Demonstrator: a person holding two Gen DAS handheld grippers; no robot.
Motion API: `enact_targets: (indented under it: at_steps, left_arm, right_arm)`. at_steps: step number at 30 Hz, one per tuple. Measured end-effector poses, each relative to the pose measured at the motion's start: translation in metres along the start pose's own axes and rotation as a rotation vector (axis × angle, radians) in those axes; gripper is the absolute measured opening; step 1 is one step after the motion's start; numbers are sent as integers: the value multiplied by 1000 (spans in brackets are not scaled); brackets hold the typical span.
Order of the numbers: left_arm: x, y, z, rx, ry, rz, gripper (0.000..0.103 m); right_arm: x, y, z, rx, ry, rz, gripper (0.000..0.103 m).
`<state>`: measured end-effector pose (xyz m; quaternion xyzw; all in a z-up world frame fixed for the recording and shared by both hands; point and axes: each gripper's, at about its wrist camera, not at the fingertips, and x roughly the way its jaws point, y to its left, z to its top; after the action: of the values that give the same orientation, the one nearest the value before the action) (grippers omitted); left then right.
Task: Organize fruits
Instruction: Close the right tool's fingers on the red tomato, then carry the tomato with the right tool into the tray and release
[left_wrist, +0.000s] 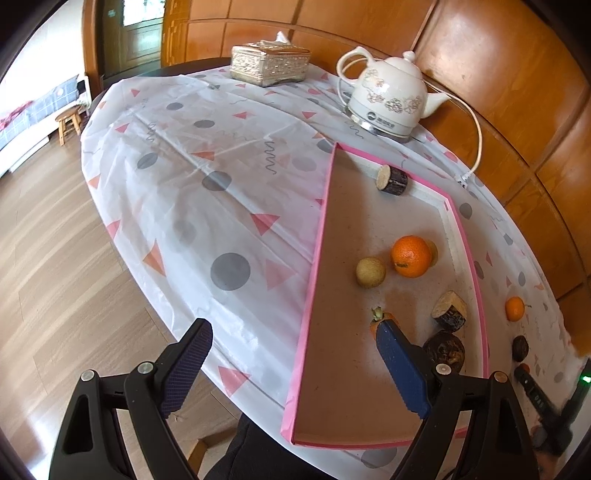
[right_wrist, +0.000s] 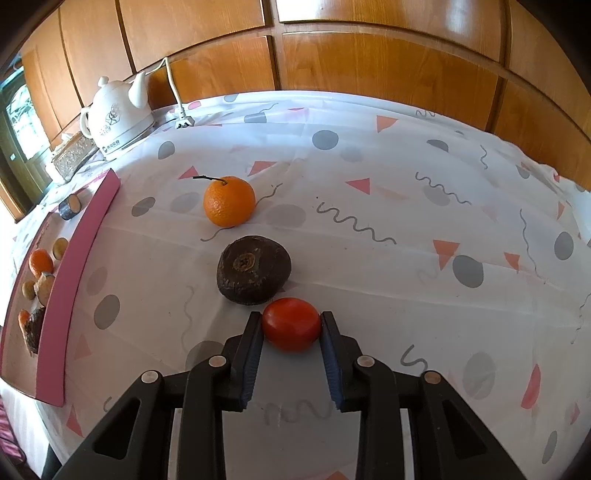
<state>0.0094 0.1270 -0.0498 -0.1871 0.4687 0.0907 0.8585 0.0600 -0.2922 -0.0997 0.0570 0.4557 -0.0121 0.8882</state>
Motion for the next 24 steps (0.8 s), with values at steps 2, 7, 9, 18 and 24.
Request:
enact_targets:
  at_steps: [2,7,9,18,24]
  left_arm:
    - [0,3,0,-10,-1,5,90]
    - [-1,5,1,-19,-6,6,90]
    - [-1,6,1,-20,-4,5,90]
    - [0,8,2,-30,-2,3,90]
    - [2,11,1,-42,1,2,90]
  right_arm:
    - [-1,1,-1,3,0,-2,31]
    - [-9,4,-2,11,1,21,31]
    - [-13,7,-2,7,-5,36,31]
    - [-31,52,8,-93,-19,176,31]
    - [-36,104,12,-220,-11,288,31]
